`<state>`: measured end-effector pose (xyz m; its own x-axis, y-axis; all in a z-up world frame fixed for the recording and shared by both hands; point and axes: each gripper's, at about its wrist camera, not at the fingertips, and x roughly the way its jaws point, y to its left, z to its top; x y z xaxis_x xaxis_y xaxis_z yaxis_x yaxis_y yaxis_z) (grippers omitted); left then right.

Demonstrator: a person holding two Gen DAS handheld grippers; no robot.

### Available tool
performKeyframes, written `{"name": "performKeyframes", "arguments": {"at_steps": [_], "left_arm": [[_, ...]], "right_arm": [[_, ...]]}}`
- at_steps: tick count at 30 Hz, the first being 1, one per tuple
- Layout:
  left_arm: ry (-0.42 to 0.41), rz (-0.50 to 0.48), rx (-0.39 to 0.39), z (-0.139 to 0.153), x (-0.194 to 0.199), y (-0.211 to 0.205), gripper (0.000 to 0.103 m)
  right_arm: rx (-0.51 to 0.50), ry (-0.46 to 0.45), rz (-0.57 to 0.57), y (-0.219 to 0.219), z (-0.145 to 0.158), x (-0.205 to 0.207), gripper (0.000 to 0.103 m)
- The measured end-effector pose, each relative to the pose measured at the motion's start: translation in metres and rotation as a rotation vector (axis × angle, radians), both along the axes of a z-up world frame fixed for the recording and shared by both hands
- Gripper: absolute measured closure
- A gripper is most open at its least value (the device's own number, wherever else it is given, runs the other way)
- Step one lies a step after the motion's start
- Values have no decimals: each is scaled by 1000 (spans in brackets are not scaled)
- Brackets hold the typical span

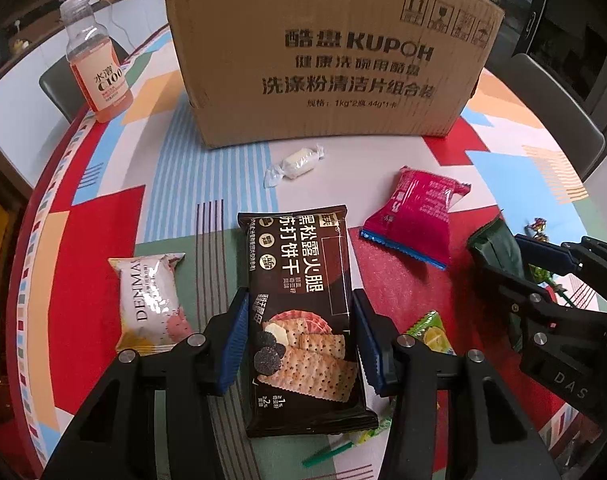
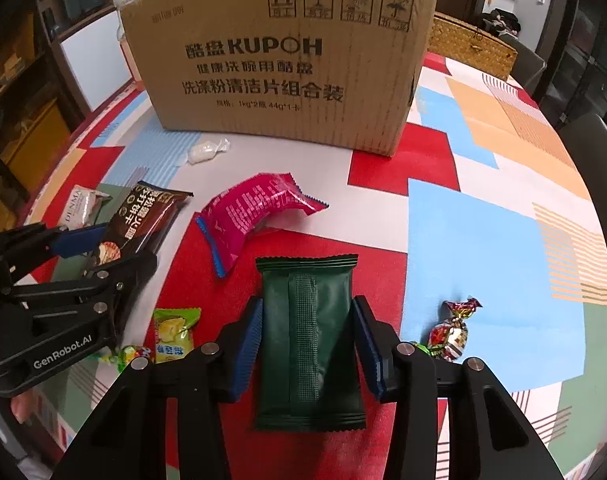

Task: Organize snacks
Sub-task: 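Lift both packs over the box and open both tools to drop them inside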

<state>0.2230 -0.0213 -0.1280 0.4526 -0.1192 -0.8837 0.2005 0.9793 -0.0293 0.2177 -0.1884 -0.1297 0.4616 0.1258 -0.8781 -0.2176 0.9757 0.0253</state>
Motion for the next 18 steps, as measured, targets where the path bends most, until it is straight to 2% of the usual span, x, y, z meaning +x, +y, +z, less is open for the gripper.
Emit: {"name": "performKeyframes", "arguments": {"at_steps": [9,18], "left_arm": [[-96,4,-26,39,-13,4,54],[-216,-4,-52,88,-23,8,54]], "right_arm": [[23,-64,0,1,26,-9,58],[68,-169,-14,-2,67,-13,58]]}}
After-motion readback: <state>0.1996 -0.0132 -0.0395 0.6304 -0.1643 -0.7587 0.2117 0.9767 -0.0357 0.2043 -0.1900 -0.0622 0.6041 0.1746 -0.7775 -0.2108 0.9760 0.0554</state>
